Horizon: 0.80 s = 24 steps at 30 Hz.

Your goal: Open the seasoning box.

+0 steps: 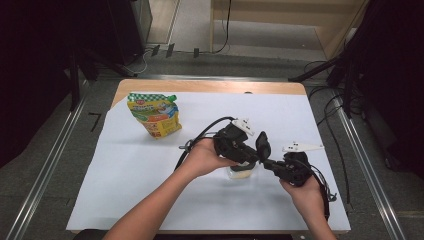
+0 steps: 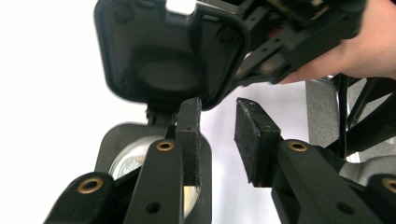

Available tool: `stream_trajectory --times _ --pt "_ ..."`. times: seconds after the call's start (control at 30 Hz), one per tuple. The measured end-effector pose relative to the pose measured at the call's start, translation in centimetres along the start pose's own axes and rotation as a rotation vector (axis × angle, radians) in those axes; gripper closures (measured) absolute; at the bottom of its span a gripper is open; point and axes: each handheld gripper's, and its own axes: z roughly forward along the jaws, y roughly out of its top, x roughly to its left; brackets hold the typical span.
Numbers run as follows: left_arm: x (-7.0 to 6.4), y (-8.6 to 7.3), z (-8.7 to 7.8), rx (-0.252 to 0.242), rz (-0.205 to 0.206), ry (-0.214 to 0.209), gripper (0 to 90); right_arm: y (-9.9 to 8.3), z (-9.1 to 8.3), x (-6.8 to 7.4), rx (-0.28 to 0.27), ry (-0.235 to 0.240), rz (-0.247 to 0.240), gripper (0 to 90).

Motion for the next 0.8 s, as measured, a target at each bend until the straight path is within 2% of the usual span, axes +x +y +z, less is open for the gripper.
stream_trajectory --times 0.17,0.27,0.33,0.37,0.43,0.57,0.63,0.8 --pt "0.6 -1.3 -1.0 0.016 -0.047 -0.024 65.0 -0.2 -1.0 1.4 0.007 0.001 -0.008 85.0" --pt "0.9 -2.3 -1.7 -0.023 -0.068 -0.033 65.3 0.0 -1.3 2.7 0.0 0.016 -0.02 83.6" --pt "1.2 -2.9 -2.3 -0.03 -0.088 -0.021 65.0 0.1 -1.4 3.4 -0.004 0.022 -0.04 81.9" --pt "1.4 -3.1 -2.5 -0.016 -0.087 -0.014 64.4 0.2 -1.4 3.7 -0.005 0.03 -0.048 80.9" --pt "1.7 -3.5 -3.1 -0.012 -0.105 0.006 58.5 0.3 -1.2 4.3 -0.006 0.046 -0.058 79.0" --pt "2.1 -4.5 -4.4 -0.049 -0.131 0.017 51.9 0.4 -0.7 5.2 -0.002 0.077 -0.082 75.7" --pt "2.3 -4.9 -5.0 -0.052 -0.136 0.039 48.8 0.4 -0.5 5.6 -0.003 0.085 -0.099 74.1" --pt "2.9 -5.7 -6.2 -0.078 -0.174 0.059 47.5 0.2 0.1 6.3 0.005 0.114 -0.136 72.0"
